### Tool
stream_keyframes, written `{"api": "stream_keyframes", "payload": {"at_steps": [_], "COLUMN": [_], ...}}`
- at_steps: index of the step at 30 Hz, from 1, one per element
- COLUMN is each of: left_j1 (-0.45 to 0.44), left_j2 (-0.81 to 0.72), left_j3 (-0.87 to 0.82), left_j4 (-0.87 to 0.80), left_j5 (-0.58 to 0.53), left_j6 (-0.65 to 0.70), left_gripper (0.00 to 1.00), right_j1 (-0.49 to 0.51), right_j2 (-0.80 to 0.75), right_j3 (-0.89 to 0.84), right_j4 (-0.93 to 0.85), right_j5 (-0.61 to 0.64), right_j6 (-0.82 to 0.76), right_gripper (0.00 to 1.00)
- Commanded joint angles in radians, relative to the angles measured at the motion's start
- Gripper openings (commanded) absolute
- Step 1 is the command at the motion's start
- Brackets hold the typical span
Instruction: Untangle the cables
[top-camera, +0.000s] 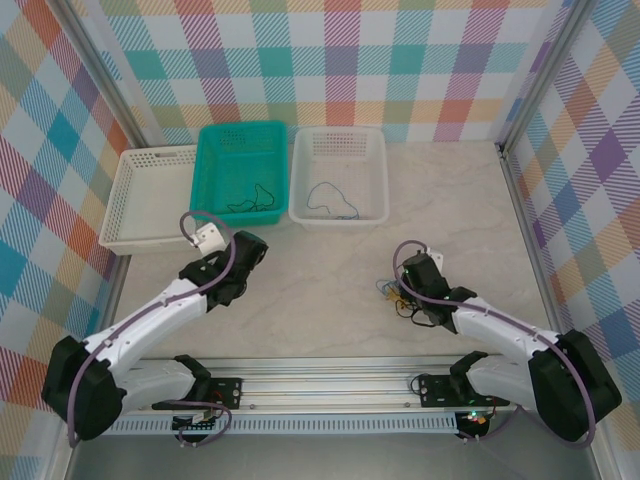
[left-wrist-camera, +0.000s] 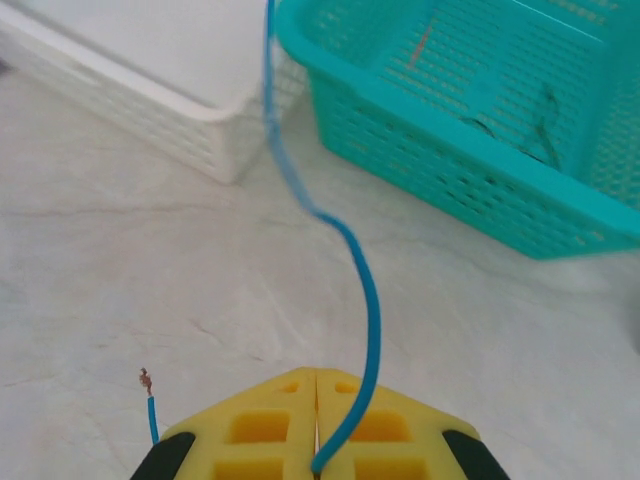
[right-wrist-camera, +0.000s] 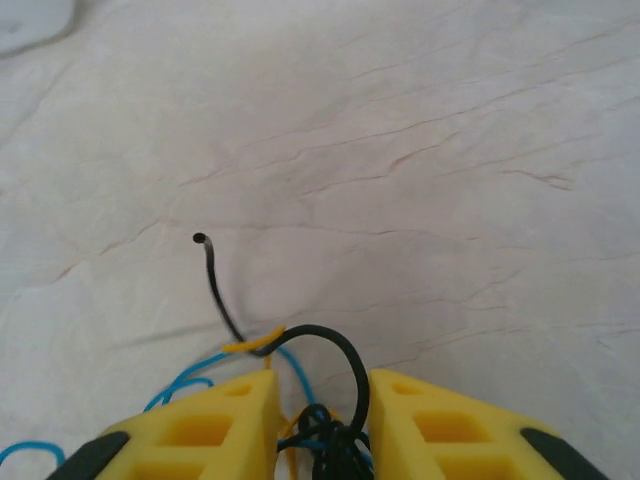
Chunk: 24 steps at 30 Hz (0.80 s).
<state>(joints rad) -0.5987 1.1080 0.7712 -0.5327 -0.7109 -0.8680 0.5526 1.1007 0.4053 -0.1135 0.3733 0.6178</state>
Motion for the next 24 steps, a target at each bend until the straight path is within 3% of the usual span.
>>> {"api": "stream_keyframes", "payload": {"at_steps": [1, 7, 12, 16, 20, 24], "left_j1": [0.008, 0.008, -0.001, -0.036, -0.068, -0.07], "left_j2": [-0.037, -0.031, 0.0, 0.016, 0.021, 0.035], "left_j3": [-0.042, -0.076, -0.103, -0.1, -0.09, -0.082], "left_j4": [0.219, 0.357, 0.483, 0.557, 0.565, 0.496], "left_j5": [0.249, 0.468, 0.674, 0.797, 0.81, 0.71], "left_j6": [0.165, 0.229, 0.29, 0.345, 0.373, 0.354], "left_gripper": [0.0, 0.01, 0.52, 0.74, 0.84, 0.85], "right_j1": [-0.002, -0.002, -0.002, -0.002, -0.002, -0.002], "right_j2": [-0.026, -0.056, -0.07, -0.072, -0.065, -0.068], "right_j3": [-0.011, 0.005, 0.018, 0.031, 0.062, 0.067], "right_j4": [0.13, 0.212, 0.231, 0.243, 0.222, 0.237], "right_j5": [-0.19, -0.391, -0.513, -0.585, -0.585, -0.587], "right_j6": [-0.134, -0.275, -0.334, -0.33, -0.278, -0.234], "right_gripper": [0.22, 0.18, 0.09, 0.06, 0.02, 0.0]}}
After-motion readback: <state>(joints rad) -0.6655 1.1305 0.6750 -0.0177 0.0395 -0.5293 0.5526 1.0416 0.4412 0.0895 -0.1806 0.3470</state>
